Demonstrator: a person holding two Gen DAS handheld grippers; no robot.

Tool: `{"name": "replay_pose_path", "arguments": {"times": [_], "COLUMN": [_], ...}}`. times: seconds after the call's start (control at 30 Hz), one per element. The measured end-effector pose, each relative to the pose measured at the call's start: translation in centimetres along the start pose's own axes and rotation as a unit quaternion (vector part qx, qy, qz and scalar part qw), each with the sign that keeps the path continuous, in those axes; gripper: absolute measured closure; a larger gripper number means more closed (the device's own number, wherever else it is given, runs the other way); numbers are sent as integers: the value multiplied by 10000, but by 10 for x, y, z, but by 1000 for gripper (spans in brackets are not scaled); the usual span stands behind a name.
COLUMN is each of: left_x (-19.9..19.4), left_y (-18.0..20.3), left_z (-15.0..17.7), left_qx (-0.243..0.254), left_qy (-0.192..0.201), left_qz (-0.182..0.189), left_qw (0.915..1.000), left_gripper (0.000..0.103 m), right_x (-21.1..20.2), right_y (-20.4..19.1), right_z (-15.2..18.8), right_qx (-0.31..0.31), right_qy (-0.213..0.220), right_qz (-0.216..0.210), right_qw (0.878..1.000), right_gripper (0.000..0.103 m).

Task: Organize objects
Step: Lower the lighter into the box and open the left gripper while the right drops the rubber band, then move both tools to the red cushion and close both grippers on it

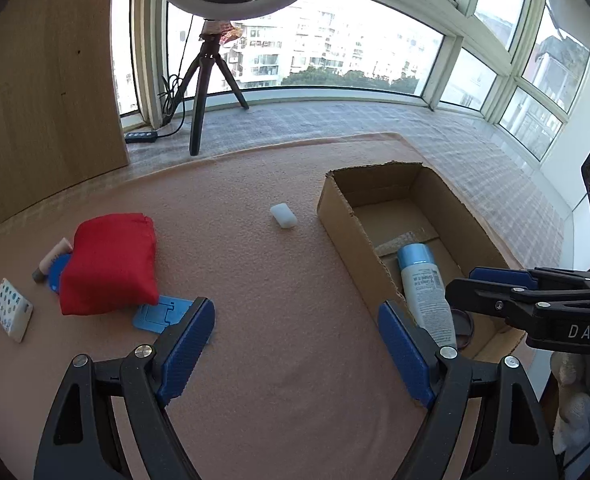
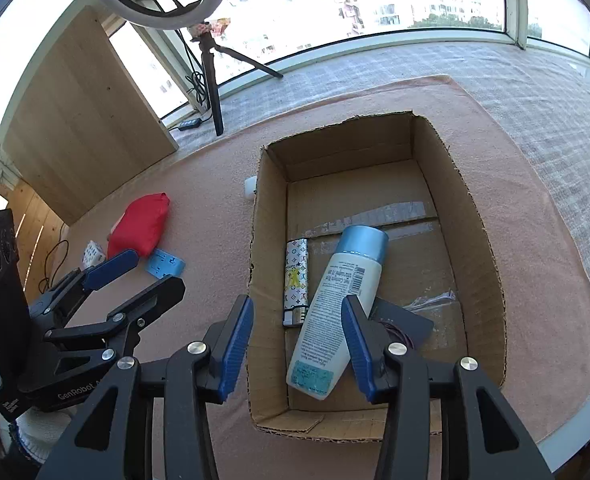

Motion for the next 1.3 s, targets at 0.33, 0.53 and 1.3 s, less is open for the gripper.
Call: {"name": "replay_pose_path", "arguments": {"times": [0.33, 0.53, 1.3], "left_x": [-34, -57, -90], "left_y": [-108, -174, -281], "left_z": [43, 71, 132], "left_qx": [-719, -1149, -2031], "left_qy": [-122, -141, -293], "left_qz": [-563, -909, -1334], "left_qw": [9957, 9891, 9696], "left_gripper": [17, 17, 17], "right_x": [44, 81, 237], "right_y": [-73, -120, -198], "right_z": [-22, -45, -136], "right_qx": [-462, -665, 56], "right_qy": [-280, -449, -781], "right_qz": [-363, -478, -344], "right_qw": [9979, 9956, 9963], "right_gripper": [47, 47, 47]}}
Point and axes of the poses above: each gripper's, at about its wrist camera, not at the fingertips, and x roughly the way its jaws point, y to its right, z to its underside, the point moved 1 cm from there along x, roughly the way its jaws point, and after that the axes turned 4 degrees about -z, right-handed, at the moved point
